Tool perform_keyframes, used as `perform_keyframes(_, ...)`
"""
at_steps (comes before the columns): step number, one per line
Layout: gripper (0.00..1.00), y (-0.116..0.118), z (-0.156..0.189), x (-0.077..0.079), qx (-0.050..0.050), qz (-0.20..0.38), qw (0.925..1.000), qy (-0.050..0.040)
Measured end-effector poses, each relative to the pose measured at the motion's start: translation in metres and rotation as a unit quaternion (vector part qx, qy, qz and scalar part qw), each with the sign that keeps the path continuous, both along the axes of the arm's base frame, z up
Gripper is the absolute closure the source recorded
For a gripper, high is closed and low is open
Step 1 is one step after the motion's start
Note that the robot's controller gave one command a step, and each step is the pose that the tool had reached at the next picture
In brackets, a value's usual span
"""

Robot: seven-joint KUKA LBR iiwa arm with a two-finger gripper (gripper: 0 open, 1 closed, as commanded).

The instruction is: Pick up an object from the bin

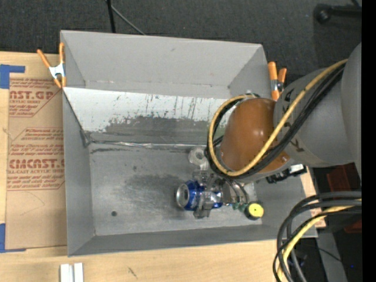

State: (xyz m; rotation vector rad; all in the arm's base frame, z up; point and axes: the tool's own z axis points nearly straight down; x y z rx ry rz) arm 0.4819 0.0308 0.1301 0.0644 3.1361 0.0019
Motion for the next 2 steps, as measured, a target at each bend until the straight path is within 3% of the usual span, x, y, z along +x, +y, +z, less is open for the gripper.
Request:
perform_keyframes(1,1.0,0.0008,0.0363,0.0008,0.0,0.0,1.0,0.0004)
perform_keyframes(2,1.0,0.0014,0.0404,0.0011,0.0,0.001,1.0,0.0018)
